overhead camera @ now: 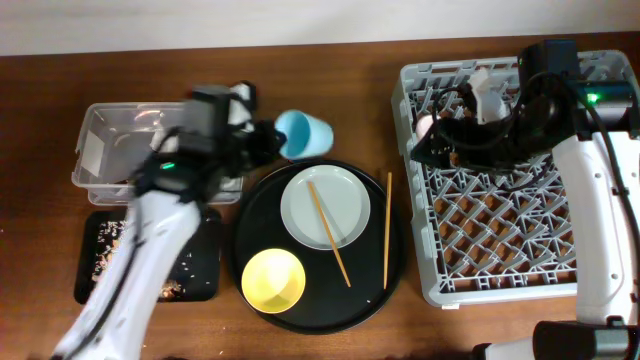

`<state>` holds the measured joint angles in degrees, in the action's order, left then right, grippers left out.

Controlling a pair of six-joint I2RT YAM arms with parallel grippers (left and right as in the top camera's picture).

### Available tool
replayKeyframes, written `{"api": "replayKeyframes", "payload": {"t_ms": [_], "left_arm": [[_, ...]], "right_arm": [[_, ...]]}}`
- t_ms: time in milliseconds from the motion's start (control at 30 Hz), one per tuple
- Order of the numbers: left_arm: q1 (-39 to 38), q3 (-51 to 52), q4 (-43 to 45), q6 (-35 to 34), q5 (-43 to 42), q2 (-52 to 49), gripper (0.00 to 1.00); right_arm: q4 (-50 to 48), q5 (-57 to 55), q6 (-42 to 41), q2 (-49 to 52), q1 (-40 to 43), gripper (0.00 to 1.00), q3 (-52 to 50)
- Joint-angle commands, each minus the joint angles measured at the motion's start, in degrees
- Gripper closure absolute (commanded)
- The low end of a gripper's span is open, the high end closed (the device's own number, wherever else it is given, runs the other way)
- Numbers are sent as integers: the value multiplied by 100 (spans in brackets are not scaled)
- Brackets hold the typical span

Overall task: Sort waste into correct bins and load items into the dishwasher rack
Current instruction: 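Grasp the blue cup on the white plate with the left gripper and lift, then hand the blue cup from the left gripper to the right gripper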

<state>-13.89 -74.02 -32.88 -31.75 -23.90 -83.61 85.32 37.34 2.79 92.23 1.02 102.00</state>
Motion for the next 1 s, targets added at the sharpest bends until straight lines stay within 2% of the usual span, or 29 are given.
{"api": "replayKeyframes", "payload": {"t_ms": [0,67,167,333,933,967], "left_arm": [[894,-83,380,184,-3563,404,100],[1263,-83,1202,168,-5333,385,100],[1397,-83,1937,-46,-6223,382,100],[1207,-83,1965,-101,-6065,382,100],[260,-83,2048,-98,-5897,382,100],[249,-83,2048,-98,-5871,382,100]], "right_arm": [[114,2791,2070,15,-33,1,35],[234,3589,2865,17,-33,1,33],[234,4035,3316,17,-72,1,33],[203,4588,4186,17,-579,1,33],[-850,4771,4221,17,-1499,0,33],[-859,4776,4221,17,-1504,4,33]]}}
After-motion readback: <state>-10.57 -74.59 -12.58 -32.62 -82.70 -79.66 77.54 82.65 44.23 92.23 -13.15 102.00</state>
